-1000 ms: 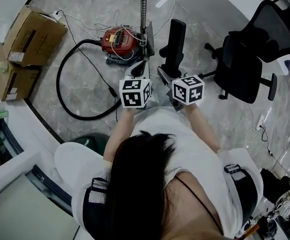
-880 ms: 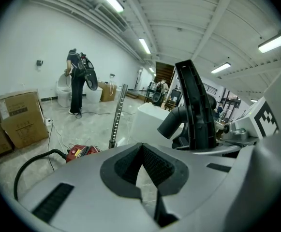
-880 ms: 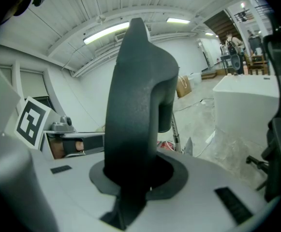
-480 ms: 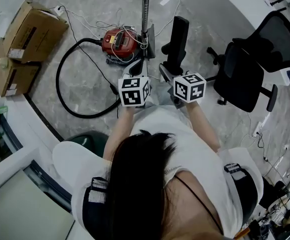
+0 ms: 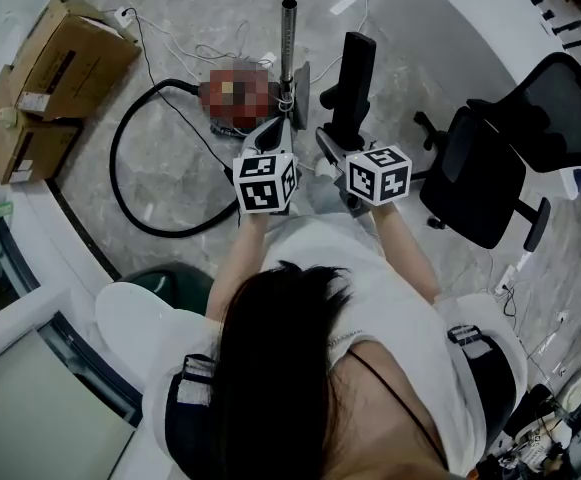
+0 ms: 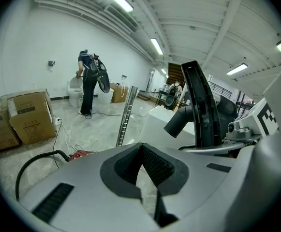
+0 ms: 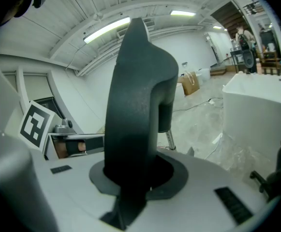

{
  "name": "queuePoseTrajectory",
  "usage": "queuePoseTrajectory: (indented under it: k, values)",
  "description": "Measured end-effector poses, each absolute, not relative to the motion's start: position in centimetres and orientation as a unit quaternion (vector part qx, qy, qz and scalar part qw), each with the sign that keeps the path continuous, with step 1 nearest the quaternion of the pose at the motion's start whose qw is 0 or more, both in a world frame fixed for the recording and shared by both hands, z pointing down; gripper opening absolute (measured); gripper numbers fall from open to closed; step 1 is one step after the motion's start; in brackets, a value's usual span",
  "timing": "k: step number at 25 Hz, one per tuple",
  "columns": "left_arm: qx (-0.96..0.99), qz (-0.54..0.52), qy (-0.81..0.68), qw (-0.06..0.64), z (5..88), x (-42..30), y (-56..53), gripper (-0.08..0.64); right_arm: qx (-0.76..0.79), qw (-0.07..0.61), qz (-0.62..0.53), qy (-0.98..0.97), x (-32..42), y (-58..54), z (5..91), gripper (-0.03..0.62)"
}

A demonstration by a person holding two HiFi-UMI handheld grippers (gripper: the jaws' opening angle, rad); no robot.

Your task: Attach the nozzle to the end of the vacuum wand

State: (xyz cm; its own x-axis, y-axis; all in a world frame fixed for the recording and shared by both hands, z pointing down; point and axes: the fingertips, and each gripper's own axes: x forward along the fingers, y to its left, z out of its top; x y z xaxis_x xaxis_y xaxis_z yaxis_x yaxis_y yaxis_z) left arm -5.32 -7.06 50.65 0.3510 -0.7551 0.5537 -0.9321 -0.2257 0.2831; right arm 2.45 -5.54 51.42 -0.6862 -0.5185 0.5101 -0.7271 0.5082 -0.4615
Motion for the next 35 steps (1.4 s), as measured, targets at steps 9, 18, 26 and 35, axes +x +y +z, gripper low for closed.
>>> queuePoseTrajectory:
  k: [9,18,26,35]
  values:
    - [0.753,0.141,-0.578,0.282,50.2,-3.3,-10.6,0.003,0.327,0.142,0.328,-0.875,4.4,-9.5,50.6,0.080]
    - [0.738,0.146,-0.597,0.279,50.1,-1.7,-13.3,0.003,0.306,0.134,0.327,-0.884,6.4,-12.4,50.6,0.080]
    - [0.733,0.142,-0.604,0.279,50.1,-0.9,-13.8,0.003,0.291,0.138,0.317,-0.892,7.2,-13.9,50.4,0.078]
    - [0.731,0.148,-0.611,0.266,49.5,-2.2,-15.4,0.003,0.286,0.134,0.326,-0.891,6.6,-15.0,50.7,0.080]
